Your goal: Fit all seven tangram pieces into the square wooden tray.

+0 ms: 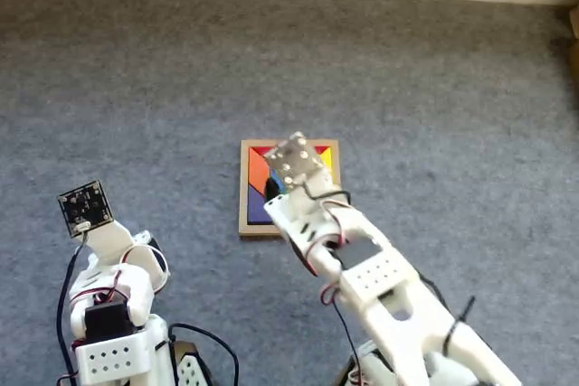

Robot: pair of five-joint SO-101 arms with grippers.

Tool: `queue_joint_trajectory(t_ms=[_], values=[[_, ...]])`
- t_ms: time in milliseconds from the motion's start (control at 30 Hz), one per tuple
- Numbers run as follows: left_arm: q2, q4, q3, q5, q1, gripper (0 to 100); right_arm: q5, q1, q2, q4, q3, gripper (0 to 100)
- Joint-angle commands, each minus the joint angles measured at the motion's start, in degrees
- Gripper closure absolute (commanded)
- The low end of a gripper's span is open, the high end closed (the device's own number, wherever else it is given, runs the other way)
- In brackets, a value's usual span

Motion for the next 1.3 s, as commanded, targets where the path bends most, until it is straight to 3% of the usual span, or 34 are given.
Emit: queue_joint_trajectory(t_ms=[0, 333, 600, 900, 1267], values=[[-1.4, -0.4, 1.2, 0.4, -0.7, 99, 0.3, 2.3, -6.4, -4.7, 1.7, 94.7], [-1.4, -0.4, 1.2, 0.4, -0.7, 99, 0.2, 5.3, -24.4, -3.9, 3.6, 94.7], [-1.4, -0.4, 1.2, 0.4, -0.7, 99, 0.4, 5.4, -43.4, 12.5, 5.4, 94.7], [-1.4, -0.4, 1.2, 0.4, -0.7, 99, 0.2, 14.1, -65.1, 29.9, 7.4, 94.7], [-1.4, -0.4, 1.2, 0.4, -0.7, 99, 0.2, 22.4, -65.5, 45.2, 9.8, 94.7]])
